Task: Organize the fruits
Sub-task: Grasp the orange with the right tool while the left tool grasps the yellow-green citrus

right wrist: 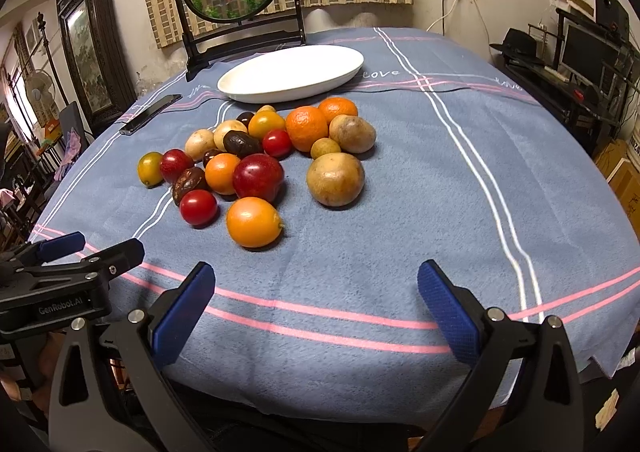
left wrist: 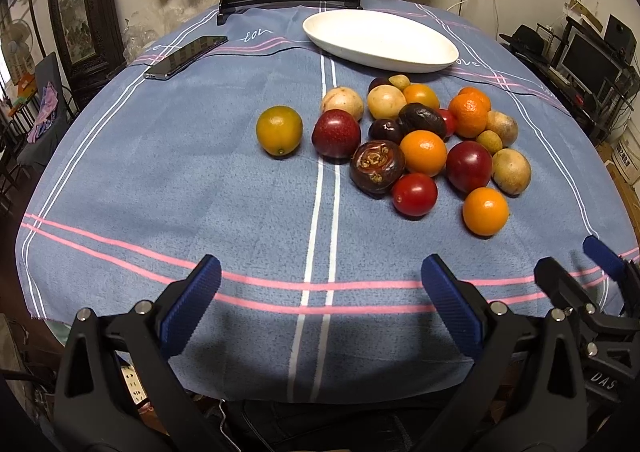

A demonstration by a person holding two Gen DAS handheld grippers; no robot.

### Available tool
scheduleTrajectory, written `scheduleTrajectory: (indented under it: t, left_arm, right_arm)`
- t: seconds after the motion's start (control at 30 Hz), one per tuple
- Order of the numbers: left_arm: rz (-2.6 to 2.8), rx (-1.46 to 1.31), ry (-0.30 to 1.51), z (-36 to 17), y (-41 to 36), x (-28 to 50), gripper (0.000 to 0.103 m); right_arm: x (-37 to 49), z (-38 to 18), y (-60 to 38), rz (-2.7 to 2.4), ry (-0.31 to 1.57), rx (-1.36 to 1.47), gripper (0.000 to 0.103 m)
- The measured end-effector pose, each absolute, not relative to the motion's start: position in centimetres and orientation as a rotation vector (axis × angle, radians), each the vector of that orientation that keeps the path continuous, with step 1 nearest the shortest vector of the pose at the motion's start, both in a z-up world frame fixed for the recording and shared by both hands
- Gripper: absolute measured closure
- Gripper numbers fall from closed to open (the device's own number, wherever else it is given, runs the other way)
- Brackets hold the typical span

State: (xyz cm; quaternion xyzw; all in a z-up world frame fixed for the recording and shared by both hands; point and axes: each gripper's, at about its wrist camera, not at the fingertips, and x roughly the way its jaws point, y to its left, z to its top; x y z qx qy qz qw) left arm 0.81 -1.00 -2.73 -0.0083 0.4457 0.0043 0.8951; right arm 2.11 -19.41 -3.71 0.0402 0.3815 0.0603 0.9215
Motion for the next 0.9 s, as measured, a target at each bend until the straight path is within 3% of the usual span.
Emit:
scheduleTrajectory:
  t: [0.43,0.73,0.9]
  left_arm:
    - [-0.054,-0.009,0.918,-3.4,1.6,4.0,0.002]
    - [-0.041,-0.026,0.897,-3.4,4.9,6.6,0.002]
    - [-0.035,-0.051,0.918,-3.7,6.2,8.0,0.002]
  right_arm:
    - [4.4,-4.0,-18.3,0.317,0.812,-0.110,0.001]
    - [7.8,-5.1,-15.7,0.433,0.921,-0.117,0.035]
    - [9.2,-5.3,-15.4,0.412,0.936,-0.089,0.060]
